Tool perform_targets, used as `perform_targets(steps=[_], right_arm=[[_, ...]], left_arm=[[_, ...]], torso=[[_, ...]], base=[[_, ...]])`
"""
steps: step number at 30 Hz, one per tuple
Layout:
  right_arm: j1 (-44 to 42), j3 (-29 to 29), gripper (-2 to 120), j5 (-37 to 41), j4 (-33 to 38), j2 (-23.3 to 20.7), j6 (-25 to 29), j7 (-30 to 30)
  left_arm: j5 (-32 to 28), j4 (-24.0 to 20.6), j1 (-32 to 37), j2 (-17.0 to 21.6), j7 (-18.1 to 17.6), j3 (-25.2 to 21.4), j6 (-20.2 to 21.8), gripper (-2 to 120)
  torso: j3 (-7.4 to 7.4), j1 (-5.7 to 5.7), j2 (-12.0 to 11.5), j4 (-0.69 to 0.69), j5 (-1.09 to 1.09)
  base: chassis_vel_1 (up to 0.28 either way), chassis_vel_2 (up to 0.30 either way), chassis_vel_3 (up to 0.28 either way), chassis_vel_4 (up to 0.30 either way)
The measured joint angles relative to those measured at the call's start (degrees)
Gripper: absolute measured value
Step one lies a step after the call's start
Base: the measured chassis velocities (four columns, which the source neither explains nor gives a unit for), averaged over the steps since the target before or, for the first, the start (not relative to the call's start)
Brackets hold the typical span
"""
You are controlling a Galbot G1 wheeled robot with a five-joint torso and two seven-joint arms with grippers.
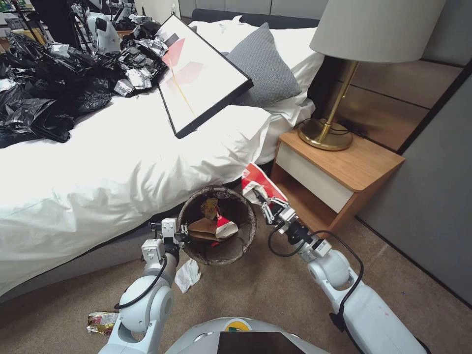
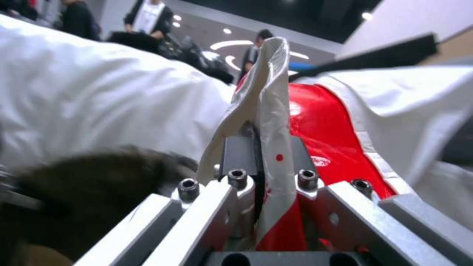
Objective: Pick up the trash bin, then pick up the garbage from the floor and place it into the trash bin.
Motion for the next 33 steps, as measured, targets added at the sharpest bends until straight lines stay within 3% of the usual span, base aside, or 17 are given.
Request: perform_targets(steps=[12,28,33], right_arm=[[-0.81,-7.34,0,-4.69,-0.70,1.51,-0.18,-0.52],[0.78,-9.16,0,-6.10,-4.74,3.82,0.37,-0.40],[1.01,-9.54,13,-6.75,-5.31,4.34,0.37,-0.01]], left_arm=[[0.20,-0.21,-0.02,-0.32,0.02,0.51,0.28,0],[0.17,-1.07,0.29,-0.68,0.01,1.23,0.93,0],[0.21,-1.14,0.32,-0.76,0.00,1.34,0.99,0]], torso=[[0.00,0.00,0.00,-0.01,0.01],[0.00,0.00,0.00,-0.01,0.01],[0.00,0.00,0.00,-0.01,0.01]], base=[[0.000,0.000,0.000,0.000],[0.000,0.000,0.000,0.000],[0.000,0.000,0.000,0.000]])
